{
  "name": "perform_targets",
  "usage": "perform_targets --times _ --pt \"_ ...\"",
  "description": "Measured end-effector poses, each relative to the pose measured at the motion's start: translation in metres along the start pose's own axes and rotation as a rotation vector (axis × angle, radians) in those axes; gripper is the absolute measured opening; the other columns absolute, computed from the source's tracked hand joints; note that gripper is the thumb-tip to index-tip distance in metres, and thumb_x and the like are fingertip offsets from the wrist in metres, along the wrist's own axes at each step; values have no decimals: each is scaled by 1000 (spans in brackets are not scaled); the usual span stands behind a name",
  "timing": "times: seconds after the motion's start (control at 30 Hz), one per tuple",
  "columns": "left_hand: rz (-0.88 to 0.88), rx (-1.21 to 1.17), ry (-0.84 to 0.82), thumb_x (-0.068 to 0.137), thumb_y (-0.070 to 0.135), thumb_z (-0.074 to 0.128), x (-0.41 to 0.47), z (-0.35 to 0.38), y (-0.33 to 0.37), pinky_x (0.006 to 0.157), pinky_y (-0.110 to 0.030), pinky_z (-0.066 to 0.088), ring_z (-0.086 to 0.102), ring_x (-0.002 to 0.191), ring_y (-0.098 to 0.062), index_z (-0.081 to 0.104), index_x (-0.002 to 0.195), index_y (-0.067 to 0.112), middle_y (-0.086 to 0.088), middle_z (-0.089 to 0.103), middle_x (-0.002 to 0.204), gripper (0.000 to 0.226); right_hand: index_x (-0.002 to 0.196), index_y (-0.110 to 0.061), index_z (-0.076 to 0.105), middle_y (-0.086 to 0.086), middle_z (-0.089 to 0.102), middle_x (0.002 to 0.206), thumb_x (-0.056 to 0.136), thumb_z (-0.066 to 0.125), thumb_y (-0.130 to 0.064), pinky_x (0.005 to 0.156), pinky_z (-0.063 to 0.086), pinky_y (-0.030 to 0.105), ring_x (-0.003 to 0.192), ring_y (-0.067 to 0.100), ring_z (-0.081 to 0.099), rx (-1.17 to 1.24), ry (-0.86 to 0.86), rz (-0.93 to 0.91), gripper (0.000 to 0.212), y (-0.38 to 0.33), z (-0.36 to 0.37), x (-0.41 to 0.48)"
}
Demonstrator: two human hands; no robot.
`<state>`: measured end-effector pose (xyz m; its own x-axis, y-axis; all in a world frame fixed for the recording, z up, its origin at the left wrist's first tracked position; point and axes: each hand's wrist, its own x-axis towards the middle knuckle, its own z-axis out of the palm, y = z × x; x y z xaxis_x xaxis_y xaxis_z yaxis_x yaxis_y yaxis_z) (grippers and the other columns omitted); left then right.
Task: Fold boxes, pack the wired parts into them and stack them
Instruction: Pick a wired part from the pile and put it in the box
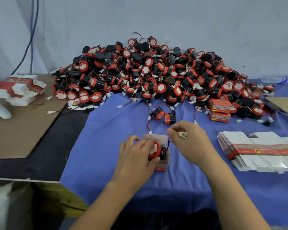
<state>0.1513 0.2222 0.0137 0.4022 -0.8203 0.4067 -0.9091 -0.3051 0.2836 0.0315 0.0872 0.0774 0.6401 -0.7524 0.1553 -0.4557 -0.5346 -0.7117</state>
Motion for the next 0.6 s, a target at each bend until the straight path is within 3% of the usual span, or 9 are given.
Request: perform_targets --times 0.1,0.2,0.4,0.5,0.6 --pt "17 57 -3 81 39 73 -5 8 -1 87 -40 45 51 112 -26 62 98 25 12 65 101 24 89 -30 68 -19 67 84 96 62 -23 61 41 3 81 -8 59 68 58 -33 12 1 17 1" --pt "45 106 1 82 33 71 -9 17 -2 85 -38 46 53 111 -27 65 97 24 10 64 101 19 93 -30 62 -13 67 88 94 63 -22 57 43 7 75 -5 60 128 69 0 9 2 31 0" --pt "51 160 94 92 29 54 -17 34 0 85 -41 45 56 109 -30 65 97 25 5 63 99 12 78 -31 65 -18 67 79 90 72 -24 61 43 5 82 -9 58 88 54 -45 15 2 42 -1" --pt "-56 126 101 94 33 47 -10 32 6 86 -39 45 56 111 -29 66 97 28 8 62 91 20 80 -30 63 -18 65 76 88 66 -17 58 44 7 82 -9 57 27 31 -43 16 1 46 0" --pt "-183 73 -5 90 39 52 0 29 15 93 -39 42 50 123 -30 65 108 30 13 64 96 24 81 -29 61 -12 66 79 87 60 -18 53 45 13 77 2 59 -68 -25 -43 12 0 49 2"
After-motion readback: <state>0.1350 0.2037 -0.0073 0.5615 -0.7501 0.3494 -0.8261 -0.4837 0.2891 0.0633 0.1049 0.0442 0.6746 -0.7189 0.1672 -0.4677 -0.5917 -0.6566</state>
